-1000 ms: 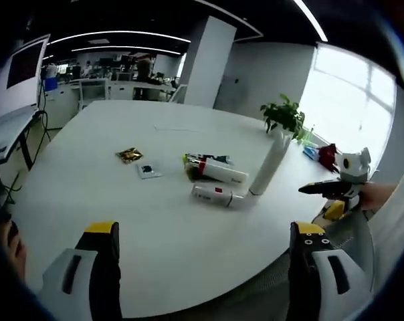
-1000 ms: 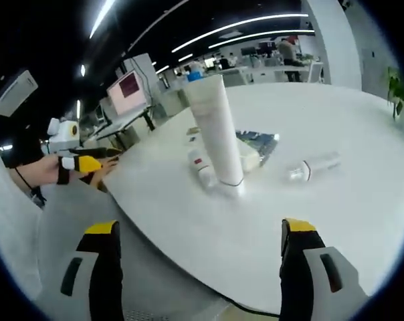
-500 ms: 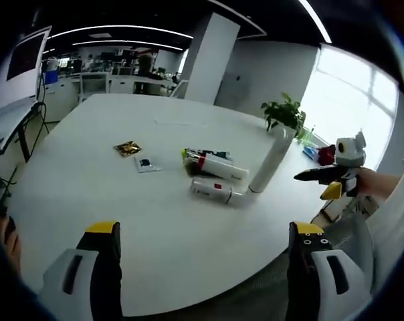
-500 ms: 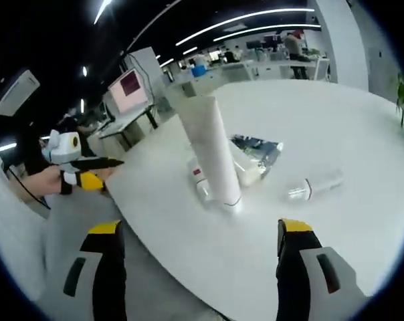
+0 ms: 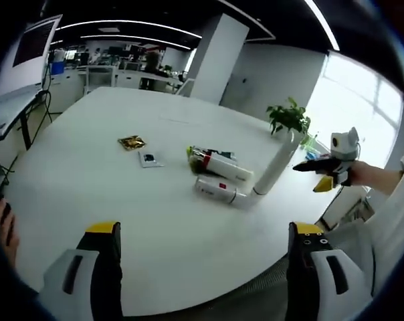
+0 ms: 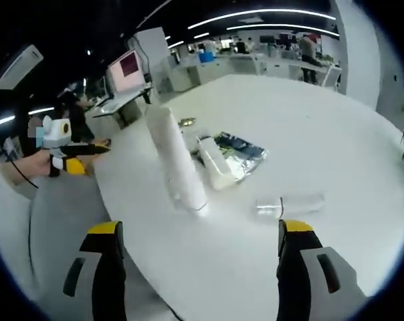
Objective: Arrange the skincare products in the storage area until every visible bottle or jar stands upright without overlapping.
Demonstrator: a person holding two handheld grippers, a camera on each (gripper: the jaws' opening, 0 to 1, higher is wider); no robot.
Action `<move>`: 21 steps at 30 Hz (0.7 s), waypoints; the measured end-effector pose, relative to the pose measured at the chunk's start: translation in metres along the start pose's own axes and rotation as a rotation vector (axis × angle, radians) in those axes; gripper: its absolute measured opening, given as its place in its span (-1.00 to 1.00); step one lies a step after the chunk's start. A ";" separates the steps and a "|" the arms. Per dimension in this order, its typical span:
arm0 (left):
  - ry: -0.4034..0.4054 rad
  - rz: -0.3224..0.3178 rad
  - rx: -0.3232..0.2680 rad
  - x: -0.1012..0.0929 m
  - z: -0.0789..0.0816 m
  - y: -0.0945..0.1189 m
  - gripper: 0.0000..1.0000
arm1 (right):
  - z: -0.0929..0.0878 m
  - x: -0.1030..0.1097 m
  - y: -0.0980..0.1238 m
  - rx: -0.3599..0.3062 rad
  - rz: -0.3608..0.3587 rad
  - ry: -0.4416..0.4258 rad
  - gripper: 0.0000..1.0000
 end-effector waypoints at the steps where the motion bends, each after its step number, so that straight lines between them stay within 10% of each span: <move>1: 0.004 0.001 0.002 0.000 -0.001 -0.001 0.93 | 0.001 -0.005 -0.001 0.014 -0.008 0.013 0.90; 21: 0.062 0.003 0.015 0.008 -0.005 -0.005 0.94 | 0.061 -0.077 -0.034 0.079 -0.112 0.113 0.75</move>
Point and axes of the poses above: the point that each gripper's makers call its tool centre point, and the gripper's own axes: y roughly backward along the fingers, x roughly to its left, z roughly out of its top, the point moved 6 cm from there along y, roughly backward along the fingers, and after that the axes turned 8 degrees about -y, right-handed, at the moved point
